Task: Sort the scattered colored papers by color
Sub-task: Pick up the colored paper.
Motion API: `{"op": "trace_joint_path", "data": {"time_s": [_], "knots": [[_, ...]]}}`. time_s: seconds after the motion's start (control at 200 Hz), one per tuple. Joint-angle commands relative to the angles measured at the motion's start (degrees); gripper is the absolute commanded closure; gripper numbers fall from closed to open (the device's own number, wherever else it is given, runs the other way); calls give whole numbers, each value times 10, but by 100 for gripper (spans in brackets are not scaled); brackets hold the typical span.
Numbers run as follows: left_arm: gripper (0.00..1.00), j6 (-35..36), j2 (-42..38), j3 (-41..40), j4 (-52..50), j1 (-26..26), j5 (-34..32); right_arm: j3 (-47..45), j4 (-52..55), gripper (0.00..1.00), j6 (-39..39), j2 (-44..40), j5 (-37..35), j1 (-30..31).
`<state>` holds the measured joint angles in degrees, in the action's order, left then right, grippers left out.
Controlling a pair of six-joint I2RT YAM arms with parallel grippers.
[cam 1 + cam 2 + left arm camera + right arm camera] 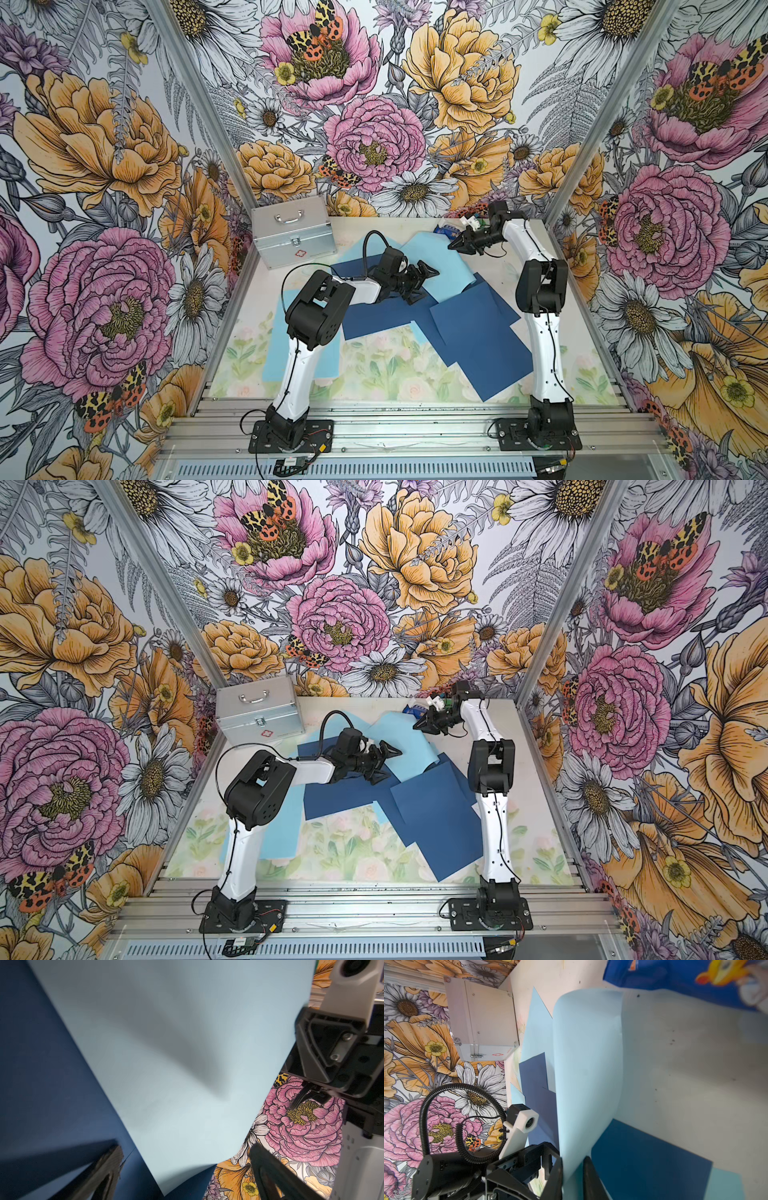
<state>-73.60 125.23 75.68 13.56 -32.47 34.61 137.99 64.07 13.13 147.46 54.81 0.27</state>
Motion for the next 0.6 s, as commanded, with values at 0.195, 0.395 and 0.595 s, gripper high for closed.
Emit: {"op": "trace_joint_path", "data": {"time_s": [0.195, 0.395, 0.595], "knots": [[2, -18, 45, 6, 37, -2, -20, 17, -16, 82, 23, -13, 32, -2], [2, -34, 87, 44, 68, -3, -27, 15, -19, 82, 27, -19, 48, 3], [2, -51, 101, 39, 112, 1, -49, 6, -18, 82, 24, -26, 55, 4]]}}
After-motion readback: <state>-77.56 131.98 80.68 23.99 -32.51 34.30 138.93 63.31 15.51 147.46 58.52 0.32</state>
